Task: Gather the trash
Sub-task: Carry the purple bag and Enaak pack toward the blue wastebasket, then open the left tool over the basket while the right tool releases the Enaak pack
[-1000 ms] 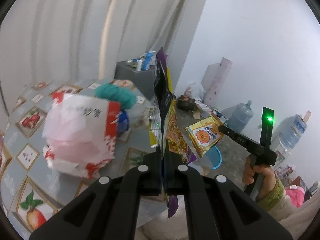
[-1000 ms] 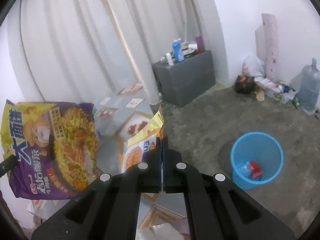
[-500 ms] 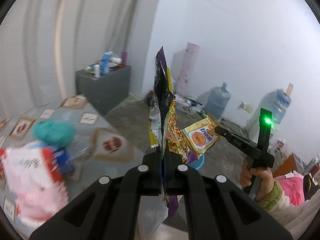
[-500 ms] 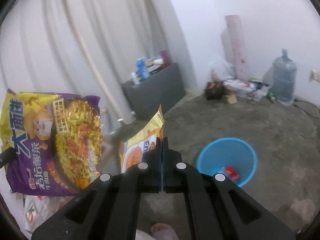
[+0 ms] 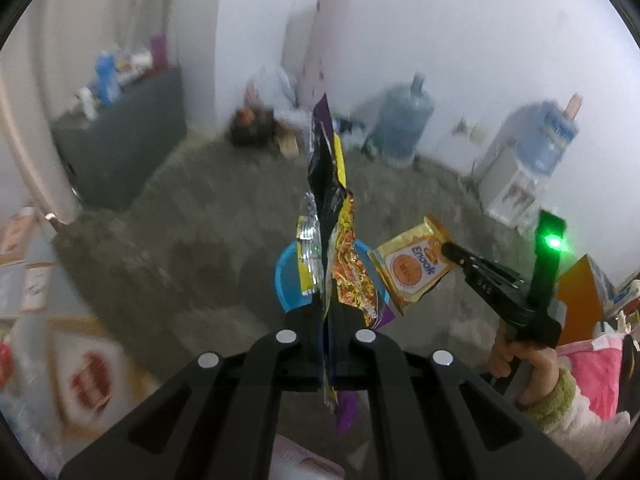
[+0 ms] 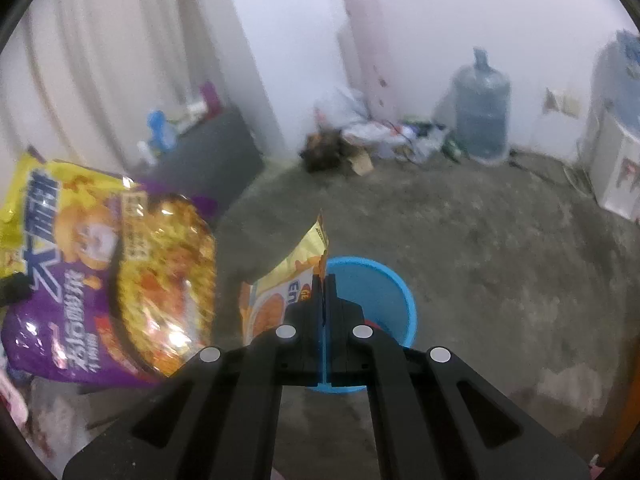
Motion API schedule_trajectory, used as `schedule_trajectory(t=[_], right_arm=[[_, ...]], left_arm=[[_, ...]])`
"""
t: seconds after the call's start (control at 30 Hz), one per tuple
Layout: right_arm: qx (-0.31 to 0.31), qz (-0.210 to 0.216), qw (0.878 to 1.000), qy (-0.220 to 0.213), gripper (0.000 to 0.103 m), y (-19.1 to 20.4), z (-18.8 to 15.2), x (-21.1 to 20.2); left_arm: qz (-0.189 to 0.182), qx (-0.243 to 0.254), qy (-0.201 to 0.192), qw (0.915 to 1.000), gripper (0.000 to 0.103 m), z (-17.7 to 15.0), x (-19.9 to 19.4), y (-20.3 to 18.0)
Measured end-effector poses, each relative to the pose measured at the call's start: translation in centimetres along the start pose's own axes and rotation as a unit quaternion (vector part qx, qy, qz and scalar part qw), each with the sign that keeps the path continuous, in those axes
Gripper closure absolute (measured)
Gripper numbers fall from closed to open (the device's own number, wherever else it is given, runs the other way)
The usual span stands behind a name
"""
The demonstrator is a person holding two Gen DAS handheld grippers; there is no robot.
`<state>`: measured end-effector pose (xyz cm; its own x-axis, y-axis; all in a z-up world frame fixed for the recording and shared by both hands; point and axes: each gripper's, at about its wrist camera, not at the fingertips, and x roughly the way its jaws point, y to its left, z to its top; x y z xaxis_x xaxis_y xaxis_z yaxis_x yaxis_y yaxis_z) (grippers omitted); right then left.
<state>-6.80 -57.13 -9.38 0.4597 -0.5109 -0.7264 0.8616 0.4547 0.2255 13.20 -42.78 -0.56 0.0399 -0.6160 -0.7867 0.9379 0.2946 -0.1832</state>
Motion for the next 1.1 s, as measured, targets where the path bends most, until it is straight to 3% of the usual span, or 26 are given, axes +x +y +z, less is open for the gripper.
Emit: schedule_trajectory(t=[0.23, 0.37, 0.4, 0.43, 0.47, 0.5, 0.53, 0.73, 1.1], right_arm=[[0.010, -0.034, 0.998, 0.055, 0.103, -1.9, -1.2, 6.9], [0.025, -0.038, 0.995, 0.085, 0.099, -3.0, -1.9, 10.5], [0.031, -0.038, 0.995, 0.091, 0.098, -3.3, -2.0, 11.3], [0.040, -0.035, 0.994, 0.099, 0.087, -3.7, -2.3, 12.2], [0.045, -0.033, 0.993, 0.106, 0.080, -3.9, -2.4, 12.6], [0.051, -0.035, 0.992, 0.111, 0.067, -4.1, -2.6, 12.9], [0.058, -0.042, 0.991, 0.110, 0.062, -4.5, -2.8, 12.9], [0.067, -0.034, 0.993, 0.095, 0.059, -5.5, -3.0, 10.7], [0.041, -0.024, 0.997, 0.058, 0.055, -5.1, -1.9, 5.5]], left_arm=[[0.017, 0.016, 0.098, 0.9949, 0.101, 2.9, 12.7, -1.4], [0.016, 0.036, 0.123, 0.9917, 0.100, 3.6, 17.3, -2.5], [0.020, 0.033, 0.132, 0.9905, 0.091, 3.6, 18.3, -2.7], [0.029, 0.030, 0.138, 0.9895, 0.073, 3.8, 19.1, -2.4], [0.043, 0.023, 0.143, 0.9885, 0.064, 3.9, 19.9, -2.3], [0.046, 0.017, 0.140, 0.9889, 0.057, 4.0, 20.0, -2.3], [0.045, 0.007, 0.132, 0.9903, 0.056, 4.1, 20.1, -2.2], [0.049, 0.018, 0.108, 0.9928, 0.041, 4.2, 19.0, -2.2], [0.056, 0.021, 0.064, 0.9962, 0.034, 4.0, 12.1, -2.6]])
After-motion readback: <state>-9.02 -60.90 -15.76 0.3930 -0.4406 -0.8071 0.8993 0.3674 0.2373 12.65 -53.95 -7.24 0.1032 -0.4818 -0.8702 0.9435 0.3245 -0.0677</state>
